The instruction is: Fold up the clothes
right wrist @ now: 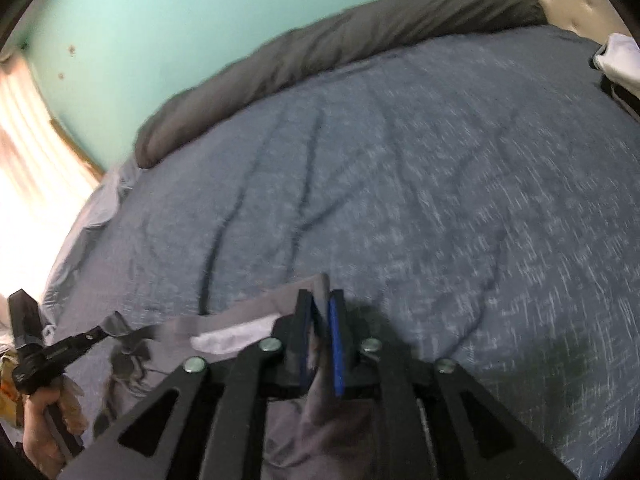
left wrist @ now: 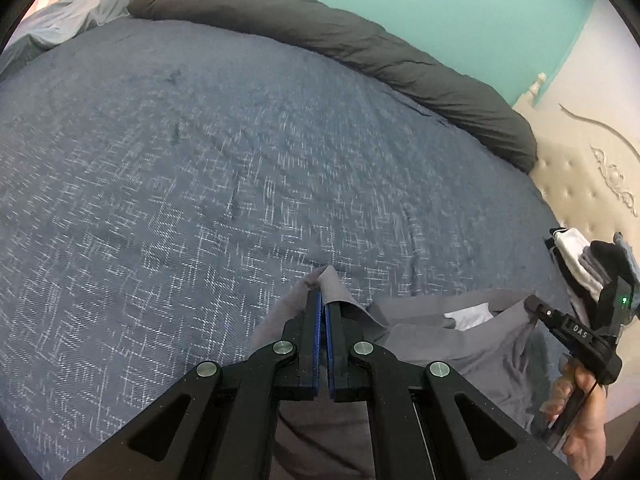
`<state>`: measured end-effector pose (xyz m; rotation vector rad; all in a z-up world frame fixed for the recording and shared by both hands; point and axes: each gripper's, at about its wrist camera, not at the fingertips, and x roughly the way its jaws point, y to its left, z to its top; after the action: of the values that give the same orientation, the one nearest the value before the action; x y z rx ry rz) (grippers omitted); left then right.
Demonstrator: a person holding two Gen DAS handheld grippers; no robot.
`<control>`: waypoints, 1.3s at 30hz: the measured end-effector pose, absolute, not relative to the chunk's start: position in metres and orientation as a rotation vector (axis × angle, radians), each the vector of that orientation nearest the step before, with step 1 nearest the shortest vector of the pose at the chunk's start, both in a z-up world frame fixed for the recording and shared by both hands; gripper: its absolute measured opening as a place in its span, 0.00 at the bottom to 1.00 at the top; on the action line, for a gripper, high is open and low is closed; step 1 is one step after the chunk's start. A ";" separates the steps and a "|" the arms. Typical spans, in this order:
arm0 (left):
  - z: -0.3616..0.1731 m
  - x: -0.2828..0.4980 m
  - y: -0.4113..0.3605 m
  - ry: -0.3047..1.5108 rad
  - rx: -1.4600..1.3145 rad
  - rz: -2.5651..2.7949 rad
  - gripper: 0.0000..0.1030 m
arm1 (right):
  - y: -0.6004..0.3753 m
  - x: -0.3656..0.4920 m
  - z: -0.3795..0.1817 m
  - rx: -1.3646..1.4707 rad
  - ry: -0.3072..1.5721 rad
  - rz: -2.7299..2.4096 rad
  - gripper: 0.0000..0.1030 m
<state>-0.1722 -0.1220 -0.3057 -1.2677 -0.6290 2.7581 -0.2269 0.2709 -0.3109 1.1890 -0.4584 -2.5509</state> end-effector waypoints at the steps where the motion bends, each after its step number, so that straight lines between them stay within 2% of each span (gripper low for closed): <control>1: -0.305 -0.173 -0.124 -0.637 -1.267 2.761 0.02 | 0.274 -0.227 -0.311 1.205 -0.457 -2.575 0.30; 4: -0.303 -0.175 -0.130 -0.653 -1.258 2.771 0.02 | 0.281 -0.225 -0.304 1.213 -0.527 -2.590 0.44; 7: -0.302 -0.178 -0.132 -0.652 -1.259 2.772 0.02 | 0.271 -0.221 -0.299 1.235 -0.524 -2.534 0.44; 15: -0.306 -0.182 -0.125 -0.656 -1.283 2.774 0.02 | 0.217 -0.217 -0.321 1.383 -0.272 -2.396 0.45; 21: -0.308 -0.181 -0.124 -0.665 -1.293 2.768 0.02 | 0.218 -0.221 -0.334 1.411 -0.242 -2.384 0.45; 23: -0.308 -0.182 -0.123 -0.661 -1.289 2.766 0.02 | 0.218 -0.223 -0.334 1.406 -0.225 -2.386 0.36; 25: -0.309 -0.183 -0.122 -0.659 -1.289 2.759 0.02 | 0.218 -0.225 -0.337 1.405 -0.220 -2.373 0.18; 28: -0.310 -0.182 -0.124 -0.662 -1.292 2.761 0.02 | 0.222 -0.225 -0.336 1.393 -0.226 -2.380 0.10; 31: -0.310 -0.180 -0.128 -0.674 -1.292 2.766 0.02 | 0.226 -0.223 -0.329 1.361 -0.240 -2.386 0.05; 39: -0.309 -0.180 -0.134 -0.694 -1.282 2.781 0.03 | 0.247 -0.215 -0.313 1.290 -0.324 -2.398 0.03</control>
<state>-0.1798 -0.1341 -0.3088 -1.2818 -0.6936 2.7813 -0.2150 0.2471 -0.3130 1.2896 -0.3241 -2.3980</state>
